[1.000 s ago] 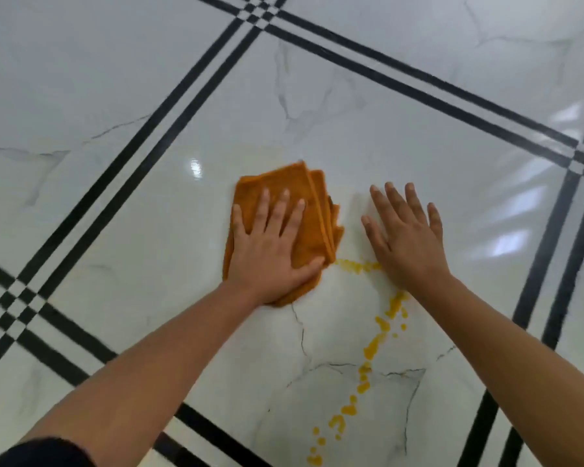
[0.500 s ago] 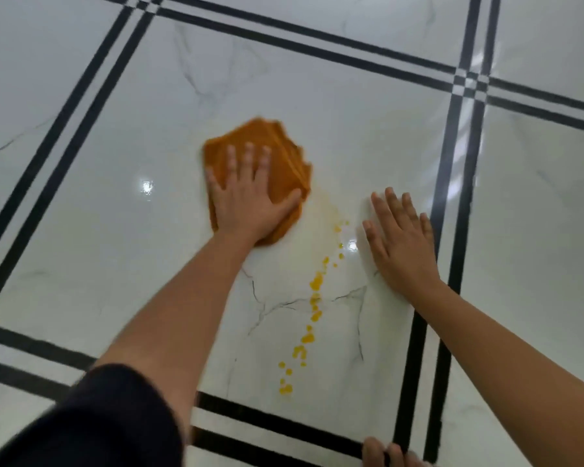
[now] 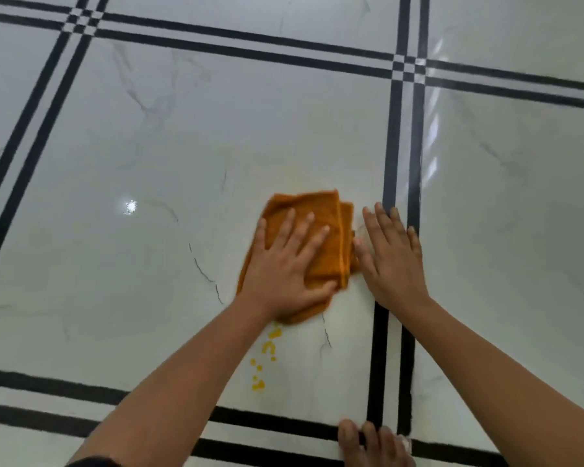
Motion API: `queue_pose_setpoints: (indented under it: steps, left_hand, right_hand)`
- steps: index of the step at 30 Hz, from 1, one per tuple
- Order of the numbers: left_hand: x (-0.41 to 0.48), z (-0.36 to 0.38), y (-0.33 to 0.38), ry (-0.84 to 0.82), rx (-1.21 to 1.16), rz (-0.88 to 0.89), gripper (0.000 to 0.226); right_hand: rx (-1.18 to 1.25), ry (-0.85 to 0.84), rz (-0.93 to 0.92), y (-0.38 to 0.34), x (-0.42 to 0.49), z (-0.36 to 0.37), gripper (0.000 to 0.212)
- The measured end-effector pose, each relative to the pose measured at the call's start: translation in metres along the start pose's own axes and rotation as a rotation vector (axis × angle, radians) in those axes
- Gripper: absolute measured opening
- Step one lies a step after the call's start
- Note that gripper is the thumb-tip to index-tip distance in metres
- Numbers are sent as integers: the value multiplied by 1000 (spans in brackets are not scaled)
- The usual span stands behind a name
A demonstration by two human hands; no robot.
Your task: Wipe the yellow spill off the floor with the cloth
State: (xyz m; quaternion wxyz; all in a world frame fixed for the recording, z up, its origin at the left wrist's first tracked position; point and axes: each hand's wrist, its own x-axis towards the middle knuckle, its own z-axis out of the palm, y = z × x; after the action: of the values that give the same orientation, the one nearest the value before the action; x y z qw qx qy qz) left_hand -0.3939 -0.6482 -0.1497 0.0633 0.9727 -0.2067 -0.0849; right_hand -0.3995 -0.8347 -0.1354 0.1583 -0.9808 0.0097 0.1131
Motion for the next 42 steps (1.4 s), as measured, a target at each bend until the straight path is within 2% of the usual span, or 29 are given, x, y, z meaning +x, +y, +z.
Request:
queue_pose_setpoints:
  steps: [1,3,4,5,6,8,9,10,12,13,14,15,17,18,19,22,23,24,26,28,29,30,32,33,34,37,39,40,42]
  left_hand:
    - [10,-2,-12,5,-10,-58,87]
    - [36,-10,-34,28,-58,-460,89]
    - [37,-11,-35,29,-47,-573,90]
    - [25,-8,-31,70,-36,-555,91]
    - [3,-4,-21,93,-54,-430,91]
    - [-52,8,-8,39,13,-117,91]
    - [-64,10,-15,19,40,-47,90]
    - [-64,12,-27,29,46,-92,90]
    - [-56,8,-40,106,11,-449,92]
    - [-61,6,-34,101,0,-565,93]
    - [-76,6,-22,85,-27,-563,94]
    - [-96,10,-4,39,-72,-463,95]
    - [-138,20,15,-14,12,-210,97]
    - [-146,22,7,-32,38,-158,98]
    - [-144,24,-7,-15,59,-200,98]
    - [-139,18,-25,45,-21,-710,101]
    - [-144,15,-16,27,-69,-775,102]
    - [-152,16,-1,-5,-102,-734,101]
    - [-172,26,26,-51,-80,-527,100]
    - [-170,26,12,-71,-38,-410,100]
    - [-162,26,-2,-48,-8,-435,100]
    - [-153,23,-16,-16,3,-541,101]
    - [-135,15,-32,18,-79,-874,104]
    - [-130,13,-27,39,-119,-975,104]
    - [-129,13,-15,61,-150,-980,103]
    - [-145,21,21,-16,-87,-589,101]
    - [-132,19,-4,-41,-21,-485,102]
    - [-119,15,-23,-42,-16,-564,102]
    - [-97,6,-56,30,-83,-876,103]
  right_hand:
    - [-14,-17,-22,0,-6,3,70]
    - [-58,-46,-81,0,-15,10,68]
    - [-82,-47,-102,1,-16,13,67]
    - [-94,-48,-119,1,-18,14,68]
    - [-97,-47,-128,2,-18,15,69]
    - [-100,-41,-144,-1,-20,16,69]
    - [-104,-37,-156,-2,-21,16,67]
    - [-105,-41,-184,-5,-24,18,66]
    - [-108,-59,-246,-12,-28,23,64]
    - [-104,-60,-268,-17,-30,25,63]
    - [-98,-60,-286,-21,-32,27,63]
    - [-94,-65,-293,-25,-34,29,63]
    - [-96,-83,-309,-33,-36,31,61]
    - [-99,-89,-323,-37,-38,31,60]
    - [-101,-94,-342,-40,-38,31,60]
    - [-102,-111,-373,-49,-41,30,61]
    - [-101,-112,-381,-54,-41,30,61]
    - [-102,-116,-384,-57,-40,31,63]
    - [-113,-125,-385,-64,-37,33,65]
    - [-112,-130,-377,-69,-36,35,65]
    - [-113,-142,-383,-71,-38,36,65]
    - [-114,-155,-388,-72,-40,37,67]
    - [-117,-156,-389,-73,-41,39,69]
    - [-124,-150,-388,-72,-41,38,69]
    - [-132,-143,-391,-71,-40,36,69]
    - [-133,-145,-355,-70,-34,33,69]
    - [-119,-148,-338,-73,-34,34,68]
    - [-117,-152,-345,-77,-35,35,68]
    - [-119,-165,-371,-82,-37,37,70]
